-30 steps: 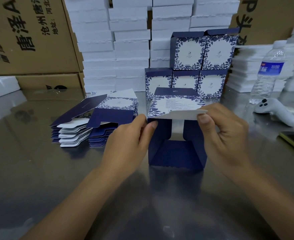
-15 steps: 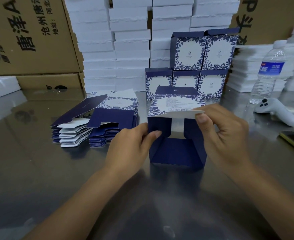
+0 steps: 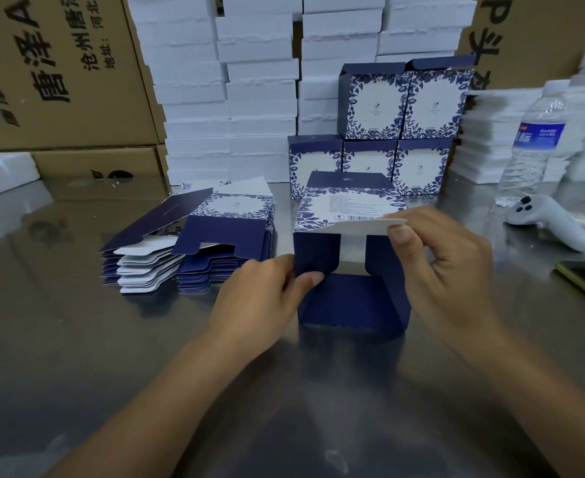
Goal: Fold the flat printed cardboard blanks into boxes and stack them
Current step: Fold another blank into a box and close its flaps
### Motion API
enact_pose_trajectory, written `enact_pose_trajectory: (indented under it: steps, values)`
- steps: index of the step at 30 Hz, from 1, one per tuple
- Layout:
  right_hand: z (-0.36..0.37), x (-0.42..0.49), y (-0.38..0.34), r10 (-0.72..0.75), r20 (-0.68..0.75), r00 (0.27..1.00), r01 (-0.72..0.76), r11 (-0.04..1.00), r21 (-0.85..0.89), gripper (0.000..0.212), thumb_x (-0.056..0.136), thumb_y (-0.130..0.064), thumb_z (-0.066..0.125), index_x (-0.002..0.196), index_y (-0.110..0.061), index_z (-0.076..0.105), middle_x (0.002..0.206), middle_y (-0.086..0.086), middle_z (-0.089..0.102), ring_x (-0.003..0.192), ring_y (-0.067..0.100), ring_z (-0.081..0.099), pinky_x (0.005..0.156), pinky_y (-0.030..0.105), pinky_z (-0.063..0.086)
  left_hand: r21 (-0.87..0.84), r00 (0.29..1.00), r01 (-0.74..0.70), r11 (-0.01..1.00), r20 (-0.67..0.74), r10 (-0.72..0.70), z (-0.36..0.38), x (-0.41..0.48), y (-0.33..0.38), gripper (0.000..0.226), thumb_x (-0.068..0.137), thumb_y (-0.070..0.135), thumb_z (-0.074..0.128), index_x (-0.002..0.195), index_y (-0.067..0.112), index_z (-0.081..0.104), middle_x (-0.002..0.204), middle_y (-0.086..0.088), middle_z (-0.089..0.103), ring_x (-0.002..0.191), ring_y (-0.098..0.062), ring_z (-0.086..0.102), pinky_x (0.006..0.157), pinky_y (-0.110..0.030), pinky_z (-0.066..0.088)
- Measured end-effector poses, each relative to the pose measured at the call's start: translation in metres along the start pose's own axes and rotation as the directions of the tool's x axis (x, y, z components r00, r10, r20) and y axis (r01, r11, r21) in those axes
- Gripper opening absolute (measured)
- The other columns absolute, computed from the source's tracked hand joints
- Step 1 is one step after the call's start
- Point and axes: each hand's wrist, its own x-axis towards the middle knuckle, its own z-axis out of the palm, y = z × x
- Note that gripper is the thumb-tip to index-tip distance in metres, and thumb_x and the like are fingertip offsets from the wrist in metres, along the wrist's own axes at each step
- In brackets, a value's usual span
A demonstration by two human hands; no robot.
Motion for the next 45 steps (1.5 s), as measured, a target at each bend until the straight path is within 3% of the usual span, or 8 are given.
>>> enact_pose_trajectory:
  steps: [7,17,20,24,29,32,40,45]
  values:
    - [0.0,0.0,0.0,-0.01,-0.009,1.0,0.01,1.0,0.01,0.058,0.096,-0.049,0.034,0.073,-0.006,0.066,0.073,-0.019,0.052,0.068,-0.001,0.047,0.063,0.013,0.035,0.071,0.987,0.005,0.997,0.162,-0.017,0.002,-0.002,-0.005,0.043,0.09,0.051,0.05,0.061,0.021,0.038,0.055,0.004,0.046,0.057,-0.018,0.049,0.051,-0.033,0.03]
    - [-0.001,0.001,-0.001,-0.028,0.008,1.0,0.028,1.0,-0.007,0.042,0.096,-0.047,0.035,0.069,-0.023,0.055,0.071,-0.026,0.046,0.069,-0.009,0.046,0.062,0.012,0.032,0.11,0.986,0.006,0.994,0.164,-0.024,0.002,0.0,-0.005,0.043,0.09,0.05,0.051,0.06,0.023,0.037,0.053,0.006,0.044,0.052,-0.01,0.043,0.047,-0.03,0.025]
    - [0.0,0.0,0.001,-0.01,0.012,1.0,0.01,1.0,-0.004,0.054,0.096,-0.048,0.035,0.073,-0.01,0.065,0.073,-0.022,0.051,0.069,-0.002,0.047,0.062,0.016,0.035,0.199,0.968,-0.009,0.98,0.249,-0.042,0.003,-0.001,-0.008,0.038,0.09,0.053,0.048,0.068,0.023,0.046,0.068,0.005,0.058,0.066,-0.017,0.055,0.054,-0.033,0.039]
    - [0.0,0.0,0.0,-0.013,0.018,1.0,0.014,1.0,-0.019,0.054,0.097,-0.049,0.034,0.071,-0.011,0.062,0.073,-0.026,0.048,0.069,-0.006,0.046,0.063,0.014,0.033,0.17,0.956,0.008,0.985,0.287,-0.058,0.004,0.0,-0.012,0.036,0.092,0.049,0.048,0.079,0.017,0.058,0.081,-0.002,0.068,0.079,-0.024,0.062,0.069,-0.041,0.05]
    - [0.0,0.0,-0.001,-0.006,0.012,1.0,0.006,1.0,-0.011,0.056,0.096,-0.049,0.034,0.074,-0.008,0.066,0.075,-0.024,0.05,0.069,-0.003,0.047,0.063,0.013,0.034,0.205,0.962,-0.021,0.978,0.27,-0.036,0.004,0.001,-0.014,0.036,0.09,0.051,0.051,0.078,0.018,0.057,0.076,0.002,0.065,0.075,-0.021,0.06,0.064,-0.037,0.047]
    - [0.0,0.0,-0.001,0.001,0.018,1.0,0.0,1.0,-0.017,0.057,0.096,-0.048,0.034,0.076,-0.007,0.067,0.073,-0.015,0.054,0.071,0.002,0.048,0.063,0.015,0.036,0.303,0.944,-0.118,0.946,0.33,0.012,0.0,0.003,-0.017,0.033,0.089,0.055,0.051,0.08,0.022,0.053,0.071,0.008,0.053,0.066,-0.014,0.049,0.051,-0.025,0.032]
    - [-0.002,0.001,0.0,0.009,0.002,1.0,-0.009,1.0,0.011,0.052,0.094,-0.044,0.04,0.08,-0.005,0.071,0.078,-0.008,0.062,0.076,0.007,0.056,0.067,0.018,0.041,0.143,0.941,-0.146,0.979,0.327,0.093,0.001,0.004,-0.026,0.029,0.086,0.045,0.062,0.067,0.028,0.05,0.059,0.009,0.053,0.056,-0.003,0.047,0.053,-0.024,0.031]
    - [-0.003,0.002,0.003,-0.01,0.008,1.0,0.009,1.0,0.021,0.056,0.095,-0.046,0.037,0.081,-0.003,0.072,0.079,-0.007,0.062,0.077,0.011,0.058,0.068,0.021,0.043,0.062,0.939,-0.098,0.993,0.336,0.072,-0.003,0.005,-0.027,0.037,0.073,0.065,0.06,0.066,0.029,0.051,0.06,0.008,0.058,0.056,-0.003,0.051,0.052,-0.025,0.035]
